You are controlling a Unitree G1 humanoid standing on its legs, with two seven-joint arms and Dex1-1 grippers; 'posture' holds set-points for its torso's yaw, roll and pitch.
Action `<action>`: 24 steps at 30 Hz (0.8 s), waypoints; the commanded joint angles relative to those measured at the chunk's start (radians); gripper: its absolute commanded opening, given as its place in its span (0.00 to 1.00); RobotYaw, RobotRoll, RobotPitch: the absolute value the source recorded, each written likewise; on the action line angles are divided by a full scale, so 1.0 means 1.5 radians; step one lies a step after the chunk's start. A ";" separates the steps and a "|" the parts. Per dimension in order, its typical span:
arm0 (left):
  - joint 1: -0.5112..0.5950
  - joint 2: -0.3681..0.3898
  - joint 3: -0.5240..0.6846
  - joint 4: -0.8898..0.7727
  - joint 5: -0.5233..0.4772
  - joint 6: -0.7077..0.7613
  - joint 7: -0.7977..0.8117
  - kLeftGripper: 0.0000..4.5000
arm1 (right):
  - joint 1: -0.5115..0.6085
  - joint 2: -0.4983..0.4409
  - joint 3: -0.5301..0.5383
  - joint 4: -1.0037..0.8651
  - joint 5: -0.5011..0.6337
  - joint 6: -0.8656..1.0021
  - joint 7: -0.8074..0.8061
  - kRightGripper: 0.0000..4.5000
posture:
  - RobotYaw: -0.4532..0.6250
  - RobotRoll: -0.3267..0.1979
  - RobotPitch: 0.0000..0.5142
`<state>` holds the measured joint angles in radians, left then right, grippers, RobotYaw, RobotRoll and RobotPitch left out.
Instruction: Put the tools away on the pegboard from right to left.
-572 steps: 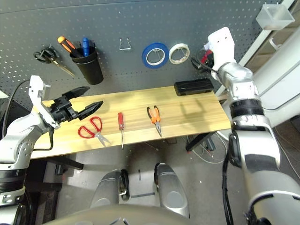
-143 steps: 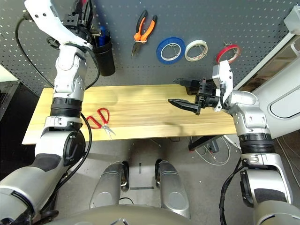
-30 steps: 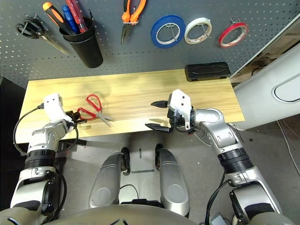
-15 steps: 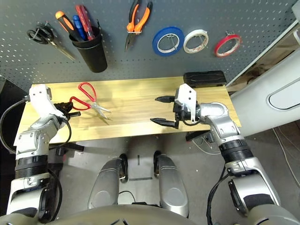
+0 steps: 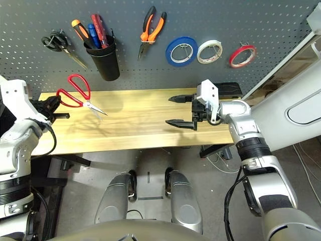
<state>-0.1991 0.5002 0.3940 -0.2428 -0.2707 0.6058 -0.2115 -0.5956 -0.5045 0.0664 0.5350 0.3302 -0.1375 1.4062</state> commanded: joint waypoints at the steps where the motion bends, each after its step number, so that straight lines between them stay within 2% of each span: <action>1: 0.009 0.008 0.008 -0.039 -0.003 -0.036 -0.015 0.01 | -0.005 -0.014 -0.024 -0.001 0.013 -0.006 0.010 1.00 | 0.46 0.62 0.21; 12: 0.010 0.005 0.026 -0.048 0.006 -0.081 0.005 0.01 | 0.030 -0.036 -0.068 -0.078 0.058 0.015 0.007 1.00 | 0.46 0.62 0.18; 19: -0.031 0.003 0.044 0.011 0.000 -0.096 0.028 0.01 | 0.029 -0.038 -0.071 -0.080 0.061 0.019 0.005 1.00 | 0.46 0.62 0.18; 24: -0.079 0.017 0.043 0.087 0.022 -0.113 0.051 0.01 | 0.032 -0.036 -0.069 -0.088 0.065 0.025 0.001 1.00 | 0.46 0.62 0.18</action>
<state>-0.3048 0.5158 0.4533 -0.1445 -0.2546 0.4524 -0.1511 -0.5607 -0.5500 -0.0182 0.4198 0.4179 -0.1067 1.4095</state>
